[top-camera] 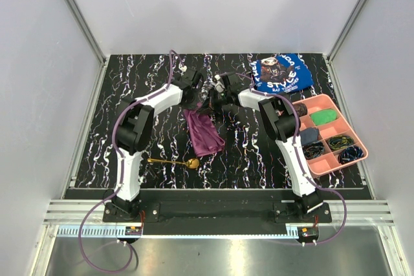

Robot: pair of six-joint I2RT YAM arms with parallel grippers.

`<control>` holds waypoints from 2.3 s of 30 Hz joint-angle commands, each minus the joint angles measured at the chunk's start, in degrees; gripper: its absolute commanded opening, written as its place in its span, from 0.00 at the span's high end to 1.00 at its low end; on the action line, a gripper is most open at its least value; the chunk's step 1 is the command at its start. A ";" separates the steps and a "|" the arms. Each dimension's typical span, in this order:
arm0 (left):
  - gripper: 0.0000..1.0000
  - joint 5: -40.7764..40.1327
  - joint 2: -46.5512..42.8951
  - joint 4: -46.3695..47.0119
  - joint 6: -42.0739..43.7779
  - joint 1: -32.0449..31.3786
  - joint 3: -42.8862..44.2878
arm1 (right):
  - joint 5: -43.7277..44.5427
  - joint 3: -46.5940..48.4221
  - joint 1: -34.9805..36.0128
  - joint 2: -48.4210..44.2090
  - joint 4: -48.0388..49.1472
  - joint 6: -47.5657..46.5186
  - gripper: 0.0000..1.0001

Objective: Fold the napkin into a case and place the utensils inside
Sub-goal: Fold the 2/3-rectangle-folded napkin at the center of the board.

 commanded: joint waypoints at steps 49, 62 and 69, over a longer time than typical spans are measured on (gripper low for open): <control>1.00 28.43 -10.67 14.77 -14.81 11.21 -17.00 | 6.17 22.07 3.08 2.53 -24.58 -14.87 0.52; 1.00 28.61 -11.98 15.65 -15.16 11.82 -18.23 | 6.52 18.11 2.64 -1.78 -24.58 -18.12 0.48; 1.00 29.40 -12.43 16.53 -15.60 12.00 -19.38 | 5.03 21.97 2.46 0.68 -24.93 -18.65 0.59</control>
